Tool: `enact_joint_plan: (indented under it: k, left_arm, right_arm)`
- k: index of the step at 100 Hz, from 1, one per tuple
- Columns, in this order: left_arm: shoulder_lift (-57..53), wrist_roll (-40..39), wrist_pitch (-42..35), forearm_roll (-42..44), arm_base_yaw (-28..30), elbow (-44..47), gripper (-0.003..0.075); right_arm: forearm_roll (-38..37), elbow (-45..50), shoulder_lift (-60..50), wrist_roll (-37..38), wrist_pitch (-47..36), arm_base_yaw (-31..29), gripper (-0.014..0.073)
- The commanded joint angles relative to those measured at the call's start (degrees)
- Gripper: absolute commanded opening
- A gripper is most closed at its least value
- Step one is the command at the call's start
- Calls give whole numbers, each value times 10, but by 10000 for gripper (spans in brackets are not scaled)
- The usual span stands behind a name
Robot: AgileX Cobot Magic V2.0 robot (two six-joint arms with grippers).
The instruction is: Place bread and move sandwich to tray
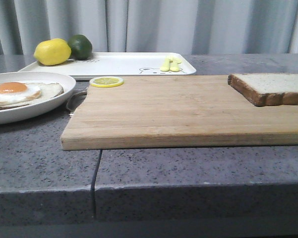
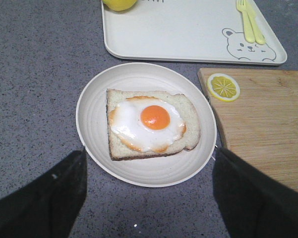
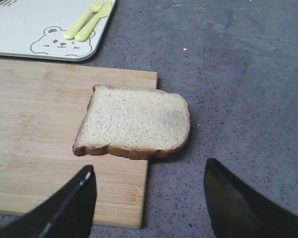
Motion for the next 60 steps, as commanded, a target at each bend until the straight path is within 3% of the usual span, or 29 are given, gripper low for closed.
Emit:
enact_joint_plan:
  k: [1,32,60]
  left_arm:
    - [3,2,-31,-17,1,-20,491]
    - [3,2,-31,-17,1,-20,491]
    - [3,2,-31,-17,1,-20,491]
  right_arm:
    - [3,-22,4,0,-47,-4,478]
    - [8,-22,4,0,-48,-4,478]
    - [139,-22,17,-108,-79,-44,478]
